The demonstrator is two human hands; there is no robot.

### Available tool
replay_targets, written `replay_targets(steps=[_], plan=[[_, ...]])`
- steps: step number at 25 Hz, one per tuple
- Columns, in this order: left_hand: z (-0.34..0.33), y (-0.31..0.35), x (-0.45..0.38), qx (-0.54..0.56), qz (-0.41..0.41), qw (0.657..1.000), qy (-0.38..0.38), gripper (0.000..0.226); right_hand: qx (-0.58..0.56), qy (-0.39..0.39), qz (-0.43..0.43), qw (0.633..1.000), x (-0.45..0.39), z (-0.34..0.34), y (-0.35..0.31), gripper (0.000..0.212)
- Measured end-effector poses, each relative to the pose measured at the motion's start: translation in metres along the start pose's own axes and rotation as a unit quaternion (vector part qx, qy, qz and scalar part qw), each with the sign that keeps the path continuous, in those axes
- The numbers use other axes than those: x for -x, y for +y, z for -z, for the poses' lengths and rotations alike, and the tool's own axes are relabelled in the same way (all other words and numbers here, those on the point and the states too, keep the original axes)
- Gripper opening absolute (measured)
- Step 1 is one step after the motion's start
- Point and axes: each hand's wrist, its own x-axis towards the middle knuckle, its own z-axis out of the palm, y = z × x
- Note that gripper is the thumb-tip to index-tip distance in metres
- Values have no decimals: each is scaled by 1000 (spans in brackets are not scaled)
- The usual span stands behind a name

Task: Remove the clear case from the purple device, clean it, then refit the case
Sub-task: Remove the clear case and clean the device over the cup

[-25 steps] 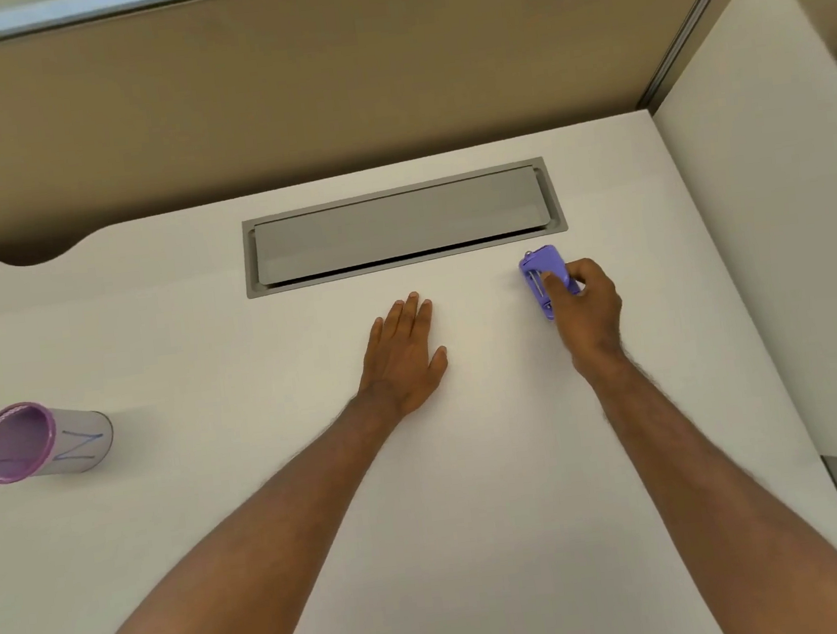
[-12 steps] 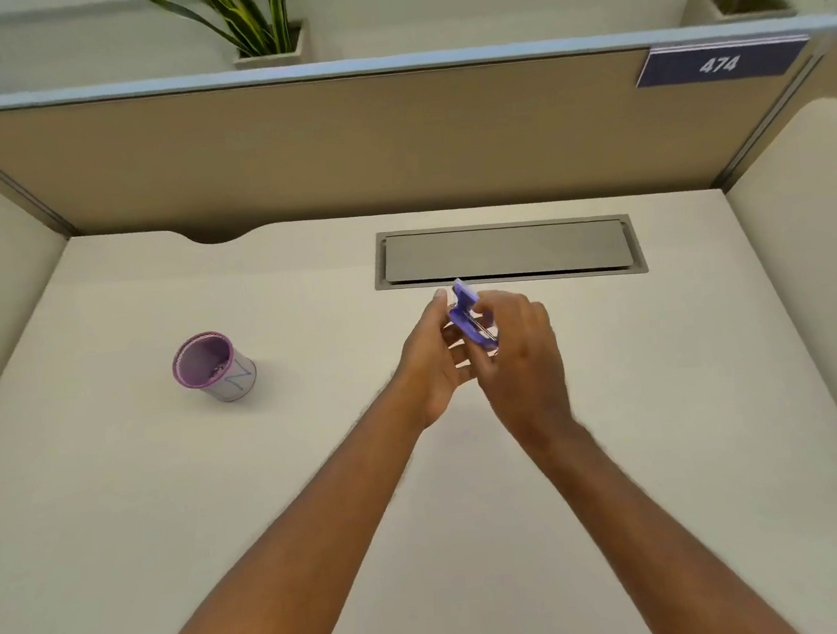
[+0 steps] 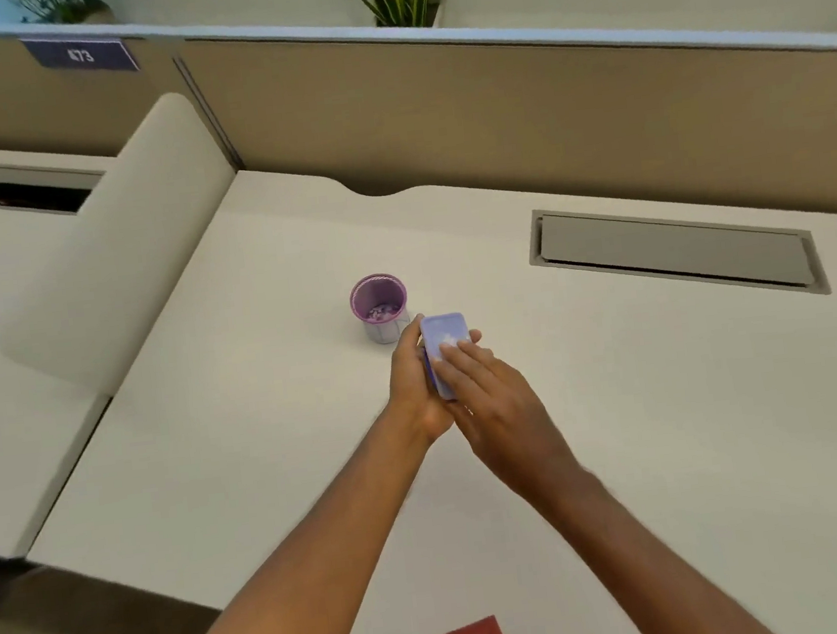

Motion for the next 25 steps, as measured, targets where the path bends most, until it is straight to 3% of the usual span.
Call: replay_targets(steps=[6,14,25], plan=[[56,32,9,34,-18,998,42,58,-38,-67,26,997,-28,-28,-36,57],[75,44,8,10,-9,997,73,57,-47,-118,18,992,-38,-40,-45,52],[82,41,-1,4,-16,994,108,51,-127,-92,-73,985,-43,-38,-58,43]])
